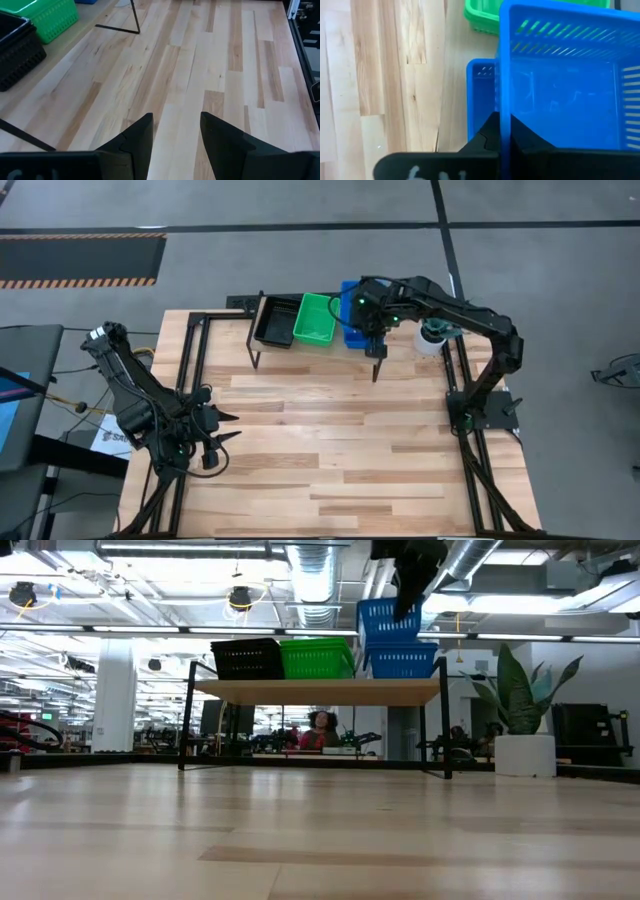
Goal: Stack baskets on shelf by color
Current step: Stack the blue bin on the blue bin on the shelf
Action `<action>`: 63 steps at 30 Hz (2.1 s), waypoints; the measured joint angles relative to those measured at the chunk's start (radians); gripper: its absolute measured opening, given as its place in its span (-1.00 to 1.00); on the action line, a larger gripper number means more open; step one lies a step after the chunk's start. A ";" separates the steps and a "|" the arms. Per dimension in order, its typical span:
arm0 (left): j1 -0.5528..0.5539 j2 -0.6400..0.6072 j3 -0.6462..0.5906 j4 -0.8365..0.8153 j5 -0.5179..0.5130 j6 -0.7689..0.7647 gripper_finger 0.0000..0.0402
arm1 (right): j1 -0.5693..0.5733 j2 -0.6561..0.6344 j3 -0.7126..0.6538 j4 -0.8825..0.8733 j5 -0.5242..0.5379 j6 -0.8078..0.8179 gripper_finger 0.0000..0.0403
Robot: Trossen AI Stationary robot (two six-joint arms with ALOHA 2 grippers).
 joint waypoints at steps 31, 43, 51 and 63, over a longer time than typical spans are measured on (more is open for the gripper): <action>0.000 0.000 0.000 0.000 -0.002 -0.012 -0.24 | -0.027 -0.009 -0.085 0.062 -0.008 -0.021 -0.91; 0.000 0.000 0.000 0.000 -0.004 -0.011 -0.24 | -0.032 -0.003 -0.085 0.068 -0.019 -0.018 -0.90; 0.000 0.000 0.000 0.000 0.000 -0.005 -0.24 | -0.033 -0.003 -0.085 0.078 -0.019 -0.006 -0.88; 0.000 0.000 0.000 -0.001 0.000 -0.003 -0.24 | -0.034 -0.002 -0.085 0.076 -0.019 0.036 -0.88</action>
